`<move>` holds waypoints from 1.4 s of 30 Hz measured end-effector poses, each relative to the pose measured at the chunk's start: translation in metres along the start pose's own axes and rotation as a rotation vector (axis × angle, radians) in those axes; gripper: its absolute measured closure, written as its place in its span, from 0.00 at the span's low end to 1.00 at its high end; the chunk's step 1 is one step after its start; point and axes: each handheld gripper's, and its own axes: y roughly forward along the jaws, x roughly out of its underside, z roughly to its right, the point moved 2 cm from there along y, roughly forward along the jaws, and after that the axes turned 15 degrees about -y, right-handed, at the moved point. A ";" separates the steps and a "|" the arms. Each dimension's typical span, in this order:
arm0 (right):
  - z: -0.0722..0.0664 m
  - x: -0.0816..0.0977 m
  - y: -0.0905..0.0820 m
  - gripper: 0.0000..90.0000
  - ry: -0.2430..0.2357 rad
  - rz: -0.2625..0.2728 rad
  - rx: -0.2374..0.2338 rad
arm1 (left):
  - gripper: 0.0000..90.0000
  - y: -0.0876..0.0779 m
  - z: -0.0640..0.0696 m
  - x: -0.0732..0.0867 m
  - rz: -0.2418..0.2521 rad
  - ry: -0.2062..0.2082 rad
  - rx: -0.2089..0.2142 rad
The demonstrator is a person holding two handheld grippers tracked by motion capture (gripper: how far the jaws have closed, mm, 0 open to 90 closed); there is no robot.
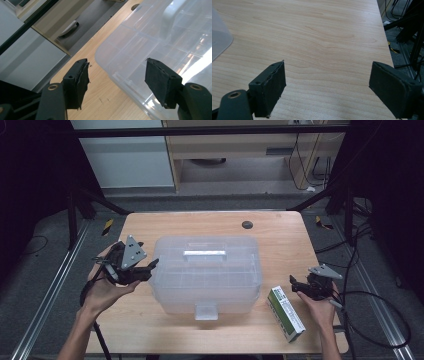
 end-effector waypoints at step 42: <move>0.001 0.001 0.000 0.15 0.000 -0.006 -0.004 | 0.39 0.013 0.056 -0.048 -0.124 0.331 0.014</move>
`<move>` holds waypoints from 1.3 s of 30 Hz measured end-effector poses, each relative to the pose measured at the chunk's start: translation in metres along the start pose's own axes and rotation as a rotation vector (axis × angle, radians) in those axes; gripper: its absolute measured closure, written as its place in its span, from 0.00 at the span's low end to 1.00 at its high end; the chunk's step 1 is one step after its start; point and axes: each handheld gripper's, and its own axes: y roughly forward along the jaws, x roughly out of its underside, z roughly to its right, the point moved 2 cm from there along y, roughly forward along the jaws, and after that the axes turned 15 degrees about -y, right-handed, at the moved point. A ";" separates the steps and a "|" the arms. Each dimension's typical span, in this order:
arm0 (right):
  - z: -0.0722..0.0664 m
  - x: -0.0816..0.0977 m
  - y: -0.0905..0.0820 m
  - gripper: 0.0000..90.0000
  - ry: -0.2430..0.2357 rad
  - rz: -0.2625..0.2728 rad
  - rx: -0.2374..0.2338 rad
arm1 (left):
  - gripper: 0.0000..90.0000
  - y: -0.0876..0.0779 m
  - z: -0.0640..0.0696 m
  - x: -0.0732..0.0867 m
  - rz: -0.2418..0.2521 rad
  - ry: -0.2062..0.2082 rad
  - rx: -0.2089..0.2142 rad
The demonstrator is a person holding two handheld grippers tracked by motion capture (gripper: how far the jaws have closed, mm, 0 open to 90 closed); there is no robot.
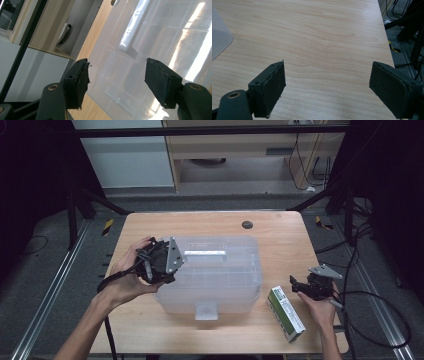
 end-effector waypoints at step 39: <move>0.000 0.001 0.001 0.15 0.004 -0.006 -0.016 | 0.45 0.027 0.016 -0.032 -0.073 0.204 -0.035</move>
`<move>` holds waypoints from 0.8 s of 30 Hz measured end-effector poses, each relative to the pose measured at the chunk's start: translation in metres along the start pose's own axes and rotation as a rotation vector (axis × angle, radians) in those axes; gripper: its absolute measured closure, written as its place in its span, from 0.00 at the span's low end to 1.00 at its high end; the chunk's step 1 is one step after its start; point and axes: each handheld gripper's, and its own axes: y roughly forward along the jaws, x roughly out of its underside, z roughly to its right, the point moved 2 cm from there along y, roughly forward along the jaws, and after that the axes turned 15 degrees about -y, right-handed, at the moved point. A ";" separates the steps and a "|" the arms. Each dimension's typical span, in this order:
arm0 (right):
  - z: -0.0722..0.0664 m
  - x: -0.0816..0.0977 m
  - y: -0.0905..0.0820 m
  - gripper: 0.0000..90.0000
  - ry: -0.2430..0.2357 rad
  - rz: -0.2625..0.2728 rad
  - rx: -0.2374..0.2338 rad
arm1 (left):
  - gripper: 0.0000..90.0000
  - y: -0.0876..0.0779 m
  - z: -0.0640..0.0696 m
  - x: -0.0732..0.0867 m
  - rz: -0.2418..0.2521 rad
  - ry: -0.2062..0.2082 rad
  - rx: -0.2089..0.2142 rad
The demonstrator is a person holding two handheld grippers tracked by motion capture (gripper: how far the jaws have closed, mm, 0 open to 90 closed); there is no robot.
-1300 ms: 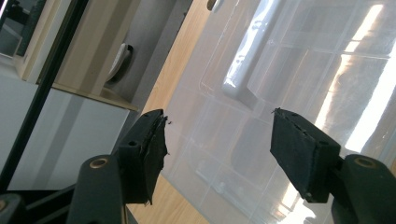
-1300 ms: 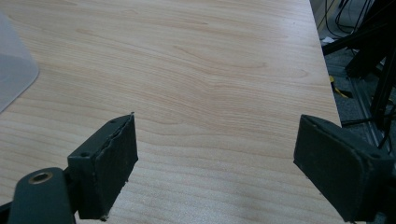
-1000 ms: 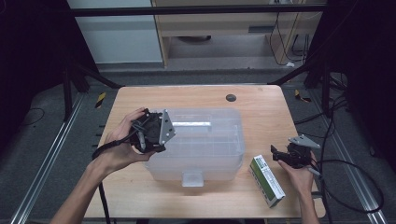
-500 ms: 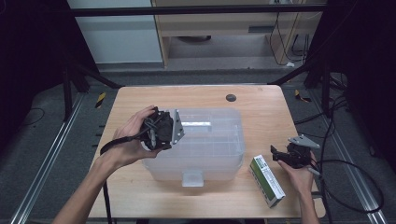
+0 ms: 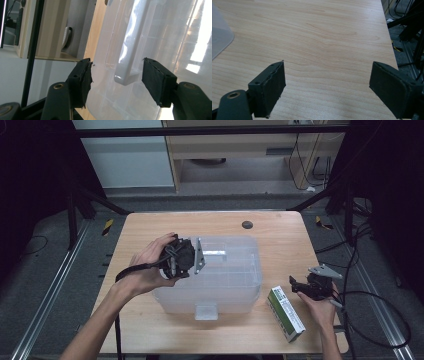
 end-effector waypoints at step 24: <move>-0.001 0.001 0.001 0.15 -0.006 -0.003 -0.013 | 0.62 0.023 0.007 -0.007 -0.047 0.045 0.024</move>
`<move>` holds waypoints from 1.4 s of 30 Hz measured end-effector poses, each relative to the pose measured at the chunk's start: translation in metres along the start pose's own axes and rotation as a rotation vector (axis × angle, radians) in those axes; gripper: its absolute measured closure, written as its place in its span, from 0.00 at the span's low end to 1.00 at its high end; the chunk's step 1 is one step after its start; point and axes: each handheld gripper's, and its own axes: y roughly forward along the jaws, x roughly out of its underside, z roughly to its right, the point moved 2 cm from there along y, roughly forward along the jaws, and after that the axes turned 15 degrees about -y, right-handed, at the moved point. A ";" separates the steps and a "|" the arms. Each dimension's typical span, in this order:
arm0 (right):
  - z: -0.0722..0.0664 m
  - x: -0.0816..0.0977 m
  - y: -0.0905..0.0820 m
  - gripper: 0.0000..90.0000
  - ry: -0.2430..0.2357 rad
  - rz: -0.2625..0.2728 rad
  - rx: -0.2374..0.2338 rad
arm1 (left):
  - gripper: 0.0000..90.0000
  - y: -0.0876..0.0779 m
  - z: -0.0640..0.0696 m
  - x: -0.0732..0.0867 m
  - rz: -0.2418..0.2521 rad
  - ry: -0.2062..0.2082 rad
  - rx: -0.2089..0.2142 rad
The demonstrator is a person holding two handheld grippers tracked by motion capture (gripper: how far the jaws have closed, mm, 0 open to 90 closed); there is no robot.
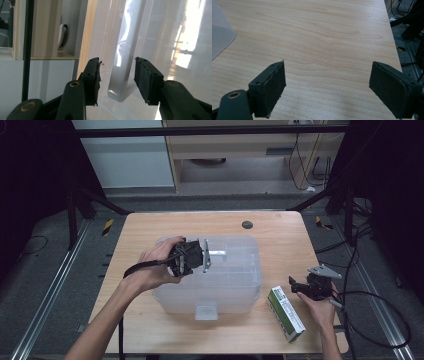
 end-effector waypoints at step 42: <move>-0.001 -0.002 -0.001 0.18 0.000 0.003 -0.021 | 0.82 0.004 0.002 -0.005 -0.053 0.114 -0.028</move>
